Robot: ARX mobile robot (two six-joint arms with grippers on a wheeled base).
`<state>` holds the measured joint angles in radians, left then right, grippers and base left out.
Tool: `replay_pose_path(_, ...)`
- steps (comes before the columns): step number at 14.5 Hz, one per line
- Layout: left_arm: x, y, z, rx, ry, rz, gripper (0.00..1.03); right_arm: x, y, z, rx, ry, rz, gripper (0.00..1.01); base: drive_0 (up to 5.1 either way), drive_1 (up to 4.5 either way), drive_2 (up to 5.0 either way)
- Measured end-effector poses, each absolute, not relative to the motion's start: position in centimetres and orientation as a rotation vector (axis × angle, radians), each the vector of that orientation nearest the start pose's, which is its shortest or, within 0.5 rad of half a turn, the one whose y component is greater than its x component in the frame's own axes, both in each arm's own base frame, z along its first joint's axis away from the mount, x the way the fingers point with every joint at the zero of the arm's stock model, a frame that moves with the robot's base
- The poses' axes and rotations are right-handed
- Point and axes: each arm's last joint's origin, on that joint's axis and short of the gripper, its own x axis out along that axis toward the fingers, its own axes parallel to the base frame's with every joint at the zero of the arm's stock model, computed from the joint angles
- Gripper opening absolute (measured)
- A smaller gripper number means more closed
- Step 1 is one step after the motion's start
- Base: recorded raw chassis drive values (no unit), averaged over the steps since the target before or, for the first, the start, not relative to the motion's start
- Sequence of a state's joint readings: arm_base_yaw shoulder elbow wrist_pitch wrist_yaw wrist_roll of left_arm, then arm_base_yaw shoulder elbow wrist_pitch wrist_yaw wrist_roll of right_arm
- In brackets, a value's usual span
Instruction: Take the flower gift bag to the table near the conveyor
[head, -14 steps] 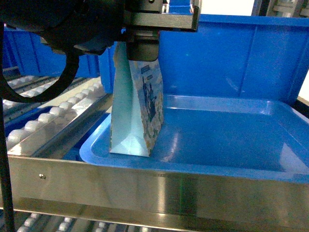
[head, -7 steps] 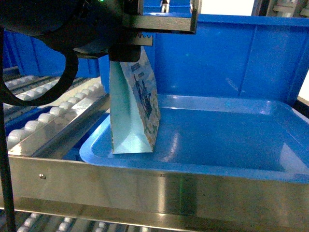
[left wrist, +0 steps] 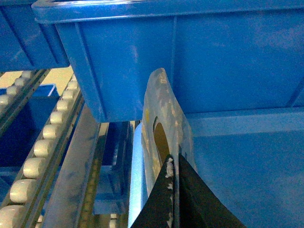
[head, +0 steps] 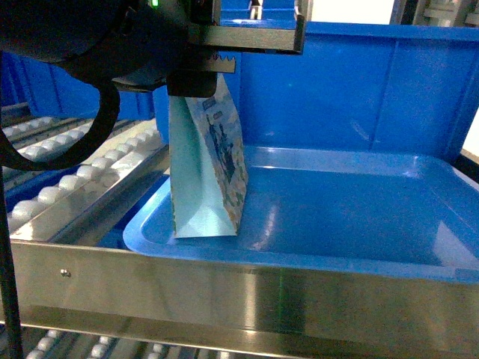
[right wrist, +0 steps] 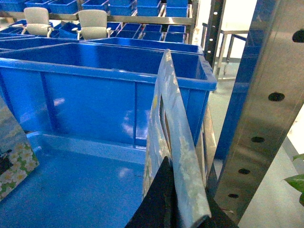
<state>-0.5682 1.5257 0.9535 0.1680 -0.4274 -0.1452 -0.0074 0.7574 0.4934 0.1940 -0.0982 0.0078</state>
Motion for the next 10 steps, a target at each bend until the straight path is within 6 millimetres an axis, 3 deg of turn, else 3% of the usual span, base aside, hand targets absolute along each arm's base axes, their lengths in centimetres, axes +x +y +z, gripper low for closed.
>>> replay_pose_path(3, 28.4, -16.9, 25.2, 0.065, 0.324, -0.119, 0.02, 17.7, 0.2, 27.2, 0.012, 0.070, 0.090, 0.02, 0.0, 0.00, 0.0)
replay_pose_path(10, 25.0, -15.3, 29.7, 0.112, 0.120, -0.142, 0.02, 17.7, 0.2, 27.2, 0.011, 0.070, 0.090, 0.02, 0.0, 0.00, 0.0)
